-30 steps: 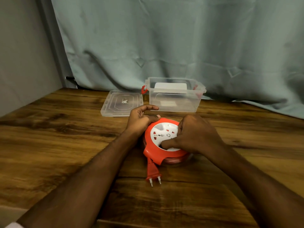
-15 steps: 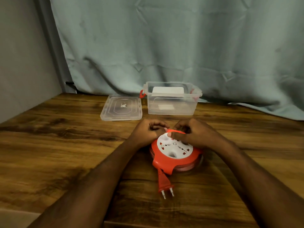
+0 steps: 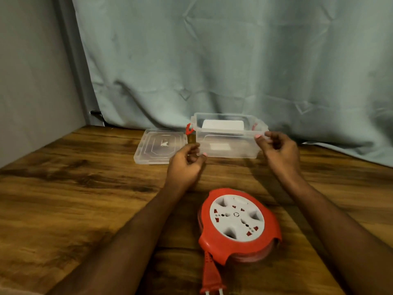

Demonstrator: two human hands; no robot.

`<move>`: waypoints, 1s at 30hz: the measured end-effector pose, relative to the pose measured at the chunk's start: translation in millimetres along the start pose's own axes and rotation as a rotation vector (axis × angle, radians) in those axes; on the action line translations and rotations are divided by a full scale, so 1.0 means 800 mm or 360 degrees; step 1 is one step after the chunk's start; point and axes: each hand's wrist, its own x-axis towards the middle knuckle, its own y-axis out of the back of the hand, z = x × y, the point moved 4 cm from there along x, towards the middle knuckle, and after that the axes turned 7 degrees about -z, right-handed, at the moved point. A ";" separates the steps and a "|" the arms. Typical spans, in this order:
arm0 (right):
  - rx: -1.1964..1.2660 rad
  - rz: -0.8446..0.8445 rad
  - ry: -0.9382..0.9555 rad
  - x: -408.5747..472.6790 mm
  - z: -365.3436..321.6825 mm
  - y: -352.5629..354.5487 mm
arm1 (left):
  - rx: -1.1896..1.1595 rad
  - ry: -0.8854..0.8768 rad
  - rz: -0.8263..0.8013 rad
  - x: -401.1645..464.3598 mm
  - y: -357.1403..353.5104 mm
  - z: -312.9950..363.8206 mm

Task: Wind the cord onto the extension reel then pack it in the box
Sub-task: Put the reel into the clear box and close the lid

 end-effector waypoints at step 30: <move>0.0191 -0.0056 -0.0389 -0.139 -0.055 0.055 | 0.0369 -0.0313 0.0172 -0.108 0.055 0.028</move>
